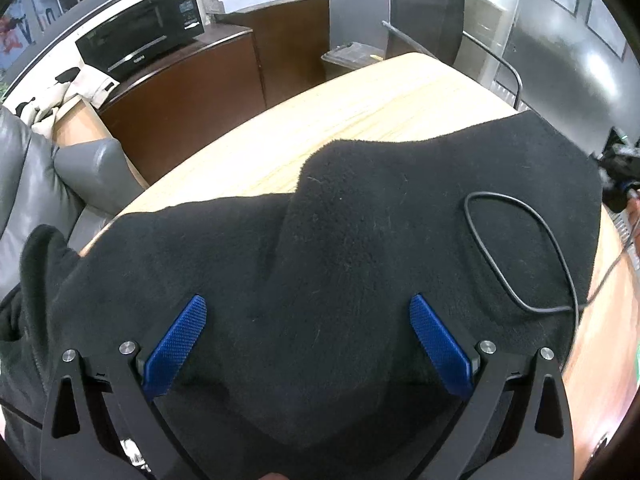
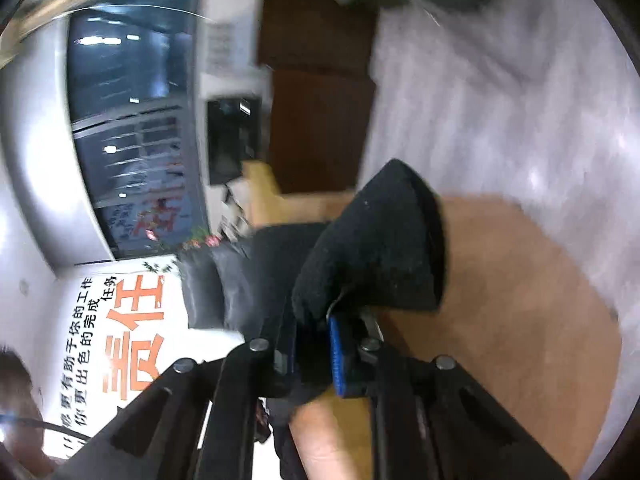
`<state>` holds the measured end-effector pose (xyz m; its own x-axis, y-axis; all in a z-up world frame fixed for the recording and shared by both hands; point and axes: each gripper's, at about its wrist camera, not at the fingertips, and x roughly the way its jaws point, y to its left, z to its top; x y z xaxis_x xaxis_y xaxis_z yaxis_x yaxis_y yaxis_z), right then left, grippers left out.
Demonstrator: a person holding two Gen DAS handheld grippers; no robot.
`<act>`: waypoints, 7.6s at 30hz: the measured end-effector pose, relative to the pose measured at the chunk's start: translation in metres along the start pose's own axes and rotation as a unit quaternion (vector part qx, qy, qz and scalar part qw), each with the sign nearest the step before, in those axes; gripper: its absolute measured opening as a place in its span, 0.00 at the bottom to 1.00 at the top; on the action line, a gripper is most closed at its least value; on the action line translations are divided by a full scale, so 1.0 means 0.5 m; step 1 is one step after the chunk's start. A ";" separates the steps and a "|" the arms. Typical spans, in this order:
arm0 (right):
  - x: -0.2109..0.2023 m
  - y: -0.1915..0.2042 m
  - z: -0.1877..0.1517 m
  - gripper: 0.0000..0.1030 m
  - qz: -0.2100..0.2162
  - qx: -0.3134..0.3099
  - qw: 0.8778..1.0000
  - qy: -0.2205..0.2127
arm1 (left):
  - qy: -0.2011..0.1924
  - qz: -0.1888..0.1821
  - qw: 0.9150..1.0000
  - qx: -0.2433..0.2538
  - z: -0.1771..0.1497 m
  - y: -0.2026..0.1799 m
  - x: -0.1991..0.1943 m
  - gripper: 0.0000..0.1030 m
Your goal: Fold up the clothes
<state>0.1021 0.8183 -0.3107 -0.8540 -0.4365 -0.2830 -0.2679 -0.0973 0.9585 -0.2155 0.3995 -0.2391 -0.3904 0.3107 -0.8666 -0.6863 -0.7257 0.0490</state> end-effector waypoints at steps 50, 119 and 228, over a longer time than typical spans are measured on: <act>0.746 0.484 -1.032 0.85 -0.249 -0.720 0.627 0.161 | -0.131 -0.033 0.990 -0.028 -0.533 0.499 -0.570 1.00; 1.062 0.582 -1.214 0.68 -0.214 -0.687 0.680 0.141 | -0.182 0.146 0.884 -0.406 -0.830 0.921 -0.651 1.00; 0.736 0.796 -1.098 0.91 -0.017 -0.620 0.780 0.085 | -0.388 0.005 0.818 -0.425 -0.452 0.454 -0.743 0.08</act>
<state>-0.0740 0.1280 -0.0150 -0.7561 -0.5166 -0.4017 0.4383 -0.8556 0.2754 -0.0874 -0.0192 -0.0181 -0.8912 0.3594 -0.2768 -0.1351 -0.7928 -0.5943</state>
